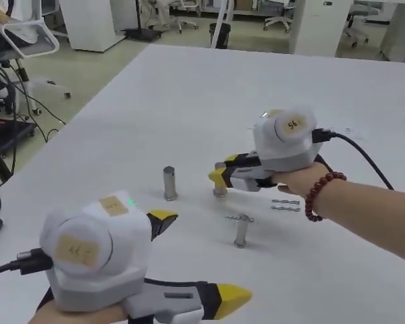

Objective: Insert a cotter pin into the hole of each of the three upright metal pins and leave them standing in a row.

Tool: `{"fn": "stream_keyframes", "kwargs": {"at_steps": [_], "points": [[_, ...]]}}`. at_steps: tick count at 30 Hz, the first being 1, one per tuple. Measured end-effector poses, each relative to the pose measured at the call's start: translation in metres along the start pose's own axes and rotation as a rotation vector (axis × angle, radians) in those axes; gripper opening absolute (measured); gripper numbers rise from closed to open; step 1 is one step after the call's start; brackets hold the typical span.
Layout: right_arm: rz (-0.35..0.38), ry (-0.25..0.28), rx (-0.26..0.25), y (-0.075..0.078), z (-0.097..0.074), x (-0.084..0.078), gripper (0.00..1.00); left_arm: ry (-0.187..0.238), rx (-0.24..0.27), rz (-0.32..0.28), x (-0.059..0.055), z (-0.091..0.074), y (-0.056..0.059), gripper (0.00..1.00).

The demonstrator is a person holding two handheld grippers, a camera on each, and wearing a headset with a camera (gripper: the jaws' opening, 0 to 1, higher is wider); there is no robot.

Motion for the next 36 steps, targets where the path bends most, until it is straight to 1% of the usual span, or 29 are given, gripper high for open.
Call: {"fn": "stream_keyframes", "kwargs": {"at_steps": [5, 10, 15, 18, 21, 28, 36], "points": [[-0.008, -0.009, -0.008, -0.003, -0.016, -0.007, 0.13, 0.002, -0.006, -0.002, 0.001, -0.001, 0.002, 0.88], [0.007, -0.01, -0.02, -0.005, -0.031, -0.012, 0.13, 0.004, -0.011, -0.002, 0.003, -0.002, 0.003, 0.87], [0.004, -0.021, -0.024, -0.012, -0.045, -0.02, 0.13, 0.008, -0.007, 0.007, 0.007, -0.003, 0.004, 0.87], [0.003, -0.024, -0.025, -0.016, -0.052, -0.023, 0.13, 0.01, -0.002, 0.005, 0.007, -0.003, 0.003, 0.86], [0.009, -0.028, -0.027, -0.018, -0.058, -0.027, 0.13, 0.004, 0.004, 0.01, 0.007, -0.004, 0.003, 0.86], [0.023, -0.032, -0.035, -0.024, -0.072, -0.035, 0.14, -0.003, 0.008, 0.013, 0.007, -0.006, 0.006, 0.85], [0.025, -0.04, -0.049, -0.032, -0.089, -0.042, 0.14, -0.002, 0.007, 0.018, 0.007, -0.003, 0.012, 0.83]]}}
Point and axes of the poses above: the centre of the closed fingertips' face, and the gripper's own axes: z roughly forward along the fingers, y roughly to its right, x roughly out of its top, the point moved 5 cm from there along -z, roughly backward along the fingers, and after that the axes turned 13 degrees about -z, right-handed, at the moved point
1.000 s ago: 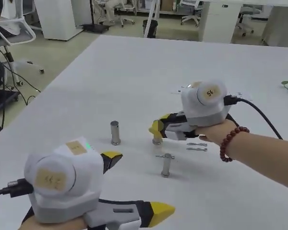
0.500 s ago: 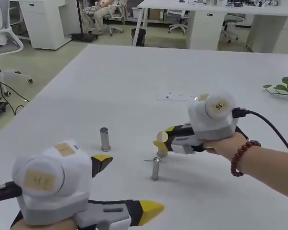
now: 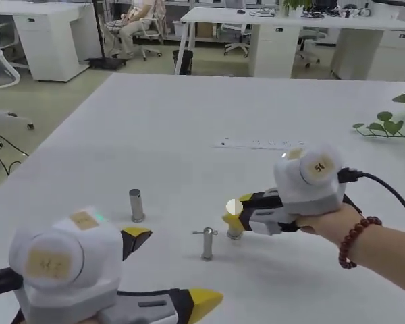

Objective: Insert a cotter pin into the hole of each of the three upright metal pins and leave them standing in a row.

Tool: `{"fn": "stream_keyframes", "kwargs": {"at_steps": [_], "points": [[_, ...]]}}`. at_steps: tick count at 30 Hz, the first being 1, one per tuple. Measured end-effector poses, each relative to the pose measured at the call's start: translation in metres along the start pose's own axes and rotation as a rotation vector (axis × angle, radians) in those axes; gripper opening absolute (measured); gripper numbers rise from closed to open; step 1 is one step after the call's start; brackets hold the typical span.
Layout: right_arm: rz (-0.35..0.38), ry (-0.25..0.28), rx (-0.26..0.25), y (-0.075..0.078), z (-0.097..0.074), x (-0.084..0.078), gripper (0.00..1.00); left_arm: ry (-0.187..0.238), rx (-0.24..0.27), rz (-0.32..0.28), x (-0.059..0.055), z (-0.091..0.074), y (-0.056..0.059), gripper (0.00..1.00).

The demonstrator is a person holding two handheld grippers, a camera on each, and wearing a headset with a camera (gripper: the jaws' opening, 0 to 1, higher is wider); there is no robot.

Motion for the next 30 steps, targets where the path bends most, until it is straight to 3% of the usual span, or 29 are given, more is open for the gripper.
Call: {"fn": "stream_keyframes", "kwargs": {"at_steps": [3, 8, 20, 30], "points": [[0.002, -0.001, -0.008, -0.002, -0.005, -0.002, 0.14, -0.001, 0.004, -0.001, 0.0, 0.001, 0.001, 0.81], [0.038, -0.005, -0.065, -0.005, -0.018, -0.007, 0.14, -0.004, 0.005, 0.002, -0.001, 0.001, 0.003, 0.81], [0.102, -0.015, -0.153, -0.026, -0.027, -0.014, 0.14, -0.005, -0.001, 0.011, -0.001, 0.003, 0.009, 0.78], [0.123, 0.009, -0.136, -0.044, -0.026, -0.019, 0.14, -0.012, 0.001, 0.022, -0.003, 0.003, 0.011, 0.78]]}}
Point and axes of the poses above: the centre of the closed fingertips' face, and the gripper's own axes: z roughly forward along the fingers, y roughly to its right, x roughly out of its top, the point moved 5 cm from there along -z, roughly backward along the fingers, and after that the axes turned 13 degrees about -z, right-handed, at the moved point
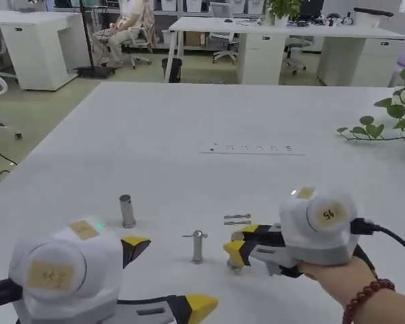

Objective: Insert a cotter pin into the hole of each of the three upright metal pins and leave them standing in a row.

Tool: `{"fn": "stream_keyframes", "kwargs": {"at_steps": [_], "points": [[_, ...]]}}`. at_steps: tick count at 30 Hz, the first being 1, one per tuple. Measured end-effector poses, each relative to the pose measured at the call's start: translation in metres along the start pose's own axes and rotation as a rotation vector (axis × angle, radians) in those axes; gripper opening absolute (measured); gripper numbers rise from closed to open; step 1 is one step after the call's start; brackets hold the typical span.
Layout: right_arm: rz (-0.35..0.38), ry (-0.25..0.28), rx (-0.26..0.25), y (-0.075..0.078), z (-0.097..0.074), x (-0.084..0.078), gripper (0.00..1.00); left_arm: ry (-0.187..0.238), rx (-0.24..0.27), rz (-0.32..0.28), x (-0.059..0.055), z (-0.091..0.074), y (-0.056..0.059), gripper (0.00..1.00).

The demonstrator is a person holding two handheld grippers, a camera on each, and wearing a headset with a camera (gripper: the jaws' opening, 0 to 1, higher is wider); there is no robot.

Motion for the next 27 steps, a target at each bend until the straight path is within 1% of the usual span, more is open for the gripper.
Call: {"fn": "stream_keyframes", "kwargs": {"at_steps": [2, 8, 14, 20, 22, 27], "points": [[-0.002, 0.008, 0.027, -0.003, 0.0, -0.002, 0.14, -0.001, 0.0, -0.001, -0.001, 0.0, 0.0, 0.77], [-0.027, 0.015, 0.066, -0.012, 0.0, -0.005, 0.14, -0.005, -0.002, -0.002, -0.002, 0.0, 0.001, 0.77], [-0.03, 0.026, 0.077, -0.015, 0.001, -0.005, 0.14, 0.005, -0.004, 0.005, 0.0, 0.0, 0.002, 0.76], [-0.041, 0.037, 0.086, -0.016, 0.001, -0.006, 0.14, -0.006, -0.003, 0.004, -0.003, 0.001, 0.001, 0.76], [-0.024, 0.046, 0.088, -0.017, 0.001, -0.006, 0.15, -0.009, -0.004, 0.008, -0.003, 0.001, 0.002, 0.76], [-0.007, 0.055, 0.103, -0.017, 0.001, -0.006, 0.15, -0.014, -0.001, 0.006, -0.004, 0.001, 0.002, 0.78]]}}
Point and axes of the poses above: the centre of the closed fingertips' face, and the gripper's own axes: z roughly forward along the fingers, y roughly to its right, x roughly out of its top, the point moved 5 cm from there along -z, roughly backward along the fingers, and after that the axes turned 13 degrees about -z, right-handed, at the moved point
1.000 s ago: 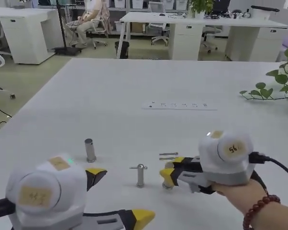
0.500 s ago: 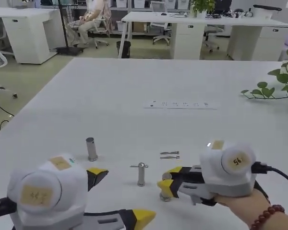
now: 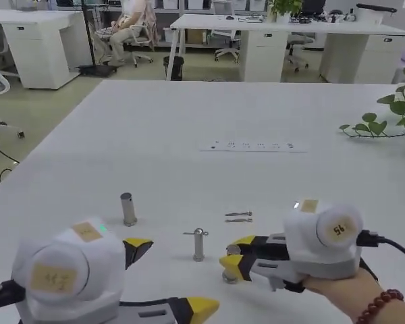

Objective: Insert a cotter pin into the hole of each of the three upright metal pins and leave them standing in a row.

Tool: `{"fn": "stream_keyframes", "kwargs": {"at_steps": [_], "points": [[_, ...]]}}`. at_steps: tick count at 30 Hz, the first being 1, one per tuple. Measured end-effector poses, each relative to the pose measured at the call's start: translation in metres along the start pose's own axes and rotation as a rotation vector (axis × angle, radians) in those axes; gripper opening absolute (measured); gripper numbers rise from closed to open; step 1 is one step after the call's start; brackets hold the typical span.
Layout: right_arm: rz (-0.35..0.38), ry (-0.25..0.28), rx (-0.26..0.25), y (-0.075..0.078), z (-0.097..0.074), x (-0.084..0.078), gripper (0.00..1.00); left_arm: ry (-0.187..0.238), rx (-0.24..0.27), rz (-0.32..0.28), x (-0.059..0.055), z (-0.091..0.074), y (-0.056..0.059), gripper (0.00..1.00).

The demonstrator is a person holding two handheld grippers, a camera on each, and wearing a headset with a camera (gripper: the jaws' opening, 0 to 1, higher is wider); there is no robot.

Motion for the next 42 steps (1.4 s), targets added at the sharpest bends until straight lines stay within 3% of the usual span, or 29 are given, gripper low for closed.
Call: {"fn": "stream_keyframes", "kwargs": {"at_steps": [3, 9, 16, 23, 32, 34, 42], "points": [[0.023, 0.03, 0.006, 0.001, 0.0, 0.004, 0.18, -0.002, 0.002, 0.0, -0.001, 0.0, 0.0, 0.78], [0.014, 0.013, 0.032, -0.004, -0.001, 0.009, 0.29, 0.002, 0.007, -0.002, 0.0, -0.001, -0.002, 0.8], [0.028, 0.004, 0.051, -0.003, -0.009, 0.016, 0.3, 0.008, 0.009, 0.001, 0.0, -0.001, -0.002, 0.81], [0.063, 0.031, 0.085, 0.003, -0.021, 0.027, 0.3, 0.02, -0.002, 0.004, 0.002, 0.0, 0.0, 0.82], [0.08, 0.029, 0.052, 0.029, -0.027, 0.033, 0.29, 0.029, -0.012, -0.009, 0.003, 0.0, 0.002, 0.82], [0.091, 0.009, 0.042, 0.036, -0.027, 0.029, 0.29, 0.041, -0.014, -0.021, 0.004, 0.0, 0.002, 0.82], [0.136, -0.058, -0.029, 0.067, -0.018, 0.011, 0.27, 0.013, 0.003, -0.006, 0.0, 0.001, -0.001, 0.84]]}}
Point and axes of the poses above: the centre of the closed fingertips' face, and the gripper's own axes: z roughly forward along the fingers, y roughly to its right, x roughly out of its top, the point moved 5 cm from there along -z, roughly backward along the fingers, and after that the axes turned 13 degrees about -z, right-handed, at the moved point
